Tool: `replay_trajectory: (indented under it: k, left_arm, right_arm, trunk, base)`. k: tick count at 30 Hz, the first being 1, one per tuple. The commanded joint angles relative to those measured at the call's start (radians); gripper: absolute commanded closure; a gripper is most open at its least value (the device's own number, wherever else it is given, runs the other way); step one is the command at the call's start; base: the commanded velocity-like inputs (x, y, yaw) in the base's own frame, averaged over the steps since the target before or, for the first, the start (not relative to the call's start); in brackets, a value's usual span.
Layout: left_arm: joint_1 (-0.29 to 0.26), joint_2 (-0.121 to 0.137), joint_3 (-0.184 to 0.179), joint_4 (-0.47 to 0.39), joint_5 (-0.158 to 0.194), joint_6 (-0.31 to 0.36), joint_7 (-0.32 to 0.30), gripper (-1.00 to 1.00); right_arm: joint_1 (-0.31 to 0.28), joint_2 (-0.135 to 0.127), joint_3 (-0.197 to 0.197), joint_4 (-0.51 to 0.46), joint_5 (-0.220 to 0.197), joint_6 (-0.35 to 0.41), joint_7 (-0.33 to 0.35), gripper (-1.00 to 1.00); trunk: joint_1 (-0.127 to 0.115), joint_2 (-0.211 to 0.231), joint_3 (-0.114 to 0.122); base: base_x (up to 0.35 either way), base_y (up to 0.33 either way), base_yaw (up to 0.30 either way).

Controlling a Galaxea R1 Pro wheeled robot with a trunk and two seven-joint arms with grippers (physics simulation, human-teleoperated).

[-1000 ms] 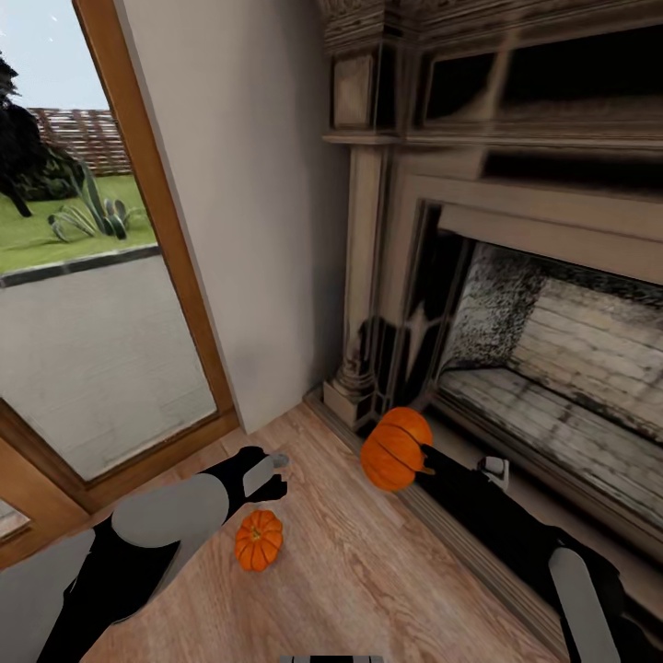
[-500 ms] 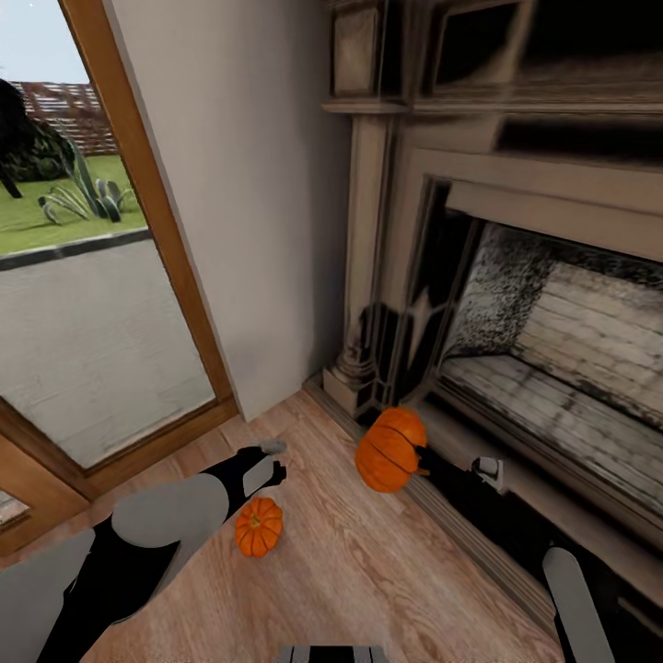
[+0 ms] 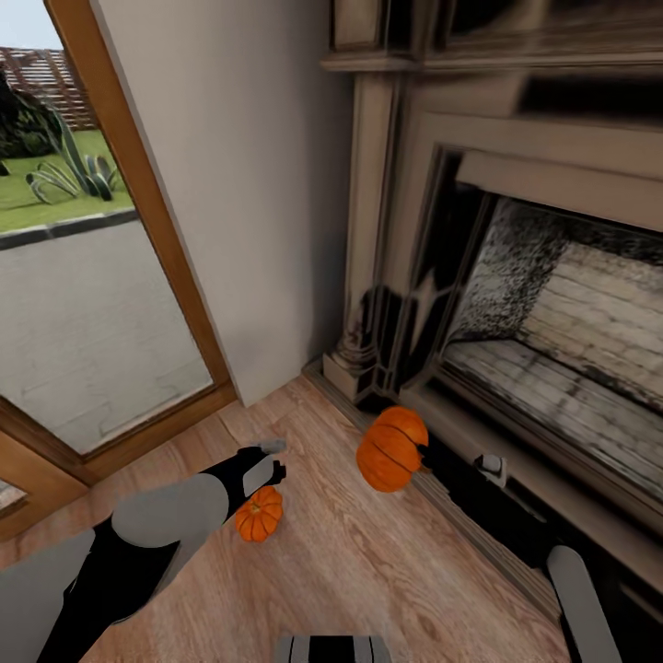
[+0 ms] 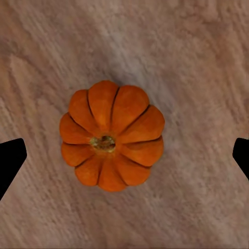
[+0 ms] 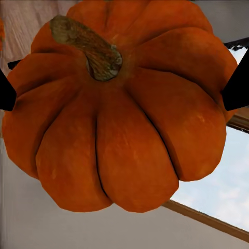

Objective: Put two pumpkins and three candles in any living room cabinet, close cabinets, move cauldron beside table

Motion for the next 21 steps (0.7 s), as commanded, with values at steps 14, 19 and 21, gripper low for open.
replay_trajectory:
  k: [14, 19, 21]
  left_arm:
    - [-0.001, 0.000, -0.008, -0.001, 0.005, 0.001, 0.005, -1.00]
    - [-0.001, 0.000, -0.008, -0.001, 0.005, 0.001, 0.005, -1.00]
    - [-0.001, 0.000, -0.008, -0.001, 0.005, 0.001, 0.005, -1.00]
  right_arm:
    - [-0.001, -0.068, 0.000, -0.001, -0.108, 0.011, 0.000, 1.00]
    - [-0.001, -0.069, 0.000, -0.001, -0.108, 0.011, -0.002, 1.00]
    - [-0.001, -0.069, 0.000, -0.001, -0.108, 0.011, -0.003, 1.00]
  trunk:
    - [0.006, -0.004, -0.055]
    - [0.008, -0.005, -0.074]
    - [0.009, -0.005, -0.082]
  base:
    - [0.000, 0.000, 0.000]
    - [0.000, 0.000, 0.000]
    - [0.000, 0.000, 0.000]
